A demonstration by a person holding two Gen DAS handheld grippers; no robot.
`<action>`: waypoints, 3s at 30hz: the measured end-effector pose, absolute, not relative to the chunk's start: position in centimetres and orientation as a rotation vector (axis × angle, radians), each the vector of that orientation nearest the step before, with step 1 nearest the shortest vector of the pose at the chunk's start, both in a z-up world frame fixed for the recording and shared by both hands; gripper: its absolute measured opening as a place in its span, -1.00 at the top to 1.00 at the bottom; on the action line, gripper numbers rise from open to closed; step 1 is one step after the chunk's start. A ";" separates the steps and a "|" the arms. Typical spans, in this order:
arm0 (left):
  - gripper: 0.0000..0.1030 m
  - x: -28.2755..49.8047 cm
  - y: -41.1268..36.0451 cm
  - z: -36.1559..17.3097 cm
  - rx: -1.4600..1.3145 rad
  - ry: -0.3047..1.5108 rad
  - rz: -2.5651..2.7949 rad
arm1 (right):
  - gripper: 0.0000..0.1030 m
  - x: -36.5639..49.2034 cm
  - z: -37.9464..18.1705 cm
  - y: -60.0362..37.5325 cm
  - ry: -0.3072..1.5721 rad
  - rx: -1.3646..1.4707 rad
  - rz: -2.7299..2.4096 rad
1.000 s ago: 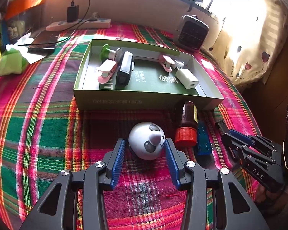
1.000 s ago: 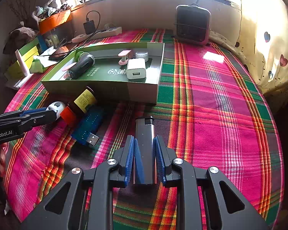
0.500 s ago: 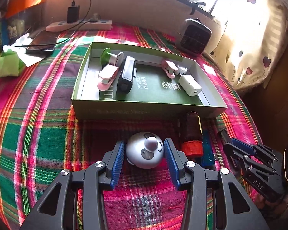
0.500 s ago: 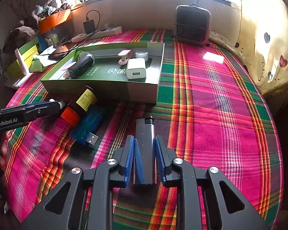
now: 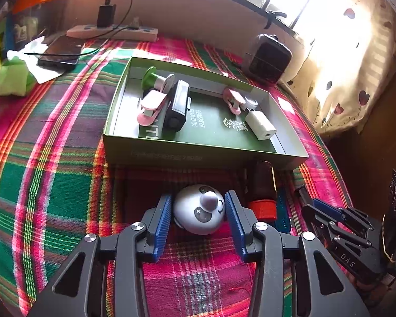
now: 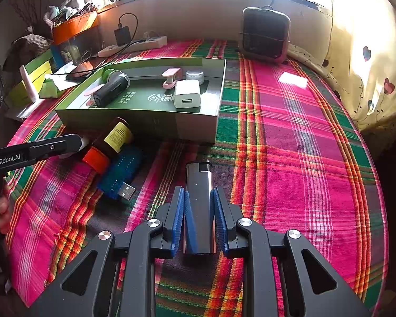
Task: Organize rigid objects
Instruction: 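Carry the white toy in the left tool and lighter in the right tool into the box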
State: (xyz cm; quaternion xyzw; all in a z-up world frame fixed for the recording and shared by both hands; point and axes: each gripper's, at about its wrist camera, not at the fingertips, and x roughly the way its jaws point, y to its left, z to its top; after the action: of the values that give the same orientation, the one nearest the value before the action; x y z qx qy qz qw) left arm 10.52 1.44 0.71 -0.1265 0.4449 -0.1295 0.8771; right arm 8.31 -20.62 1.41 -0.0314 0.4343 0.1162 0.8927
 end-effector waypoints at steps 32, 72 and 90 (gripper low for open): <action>0.23 9.8 1.7 2.3 -0.256 0.893 -0.270 | 0.53 8.0 1.8 -20.8 0.893 -0.040 0.246; 0.23 15.6 4.4 5.1 -0.217 0.830 -0.224 | 0.53 16.0 6.2 -19.0 0.824 -0.010 0.289; 0.23 17.3 4.2 3.2 -0.210 0.851 -0.211 | 0.53 21.5 4.5 -17.5 0.871 -0.010 0.270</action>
State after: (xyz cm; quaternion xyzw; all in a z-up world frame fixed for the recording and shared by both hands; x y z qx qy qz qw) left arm 17.29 4.19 3.23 -0.1016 0.4112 -0.1018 0.9001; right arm 21.50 -17.47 4.47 -0.0049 0.4208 0.1305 0.8977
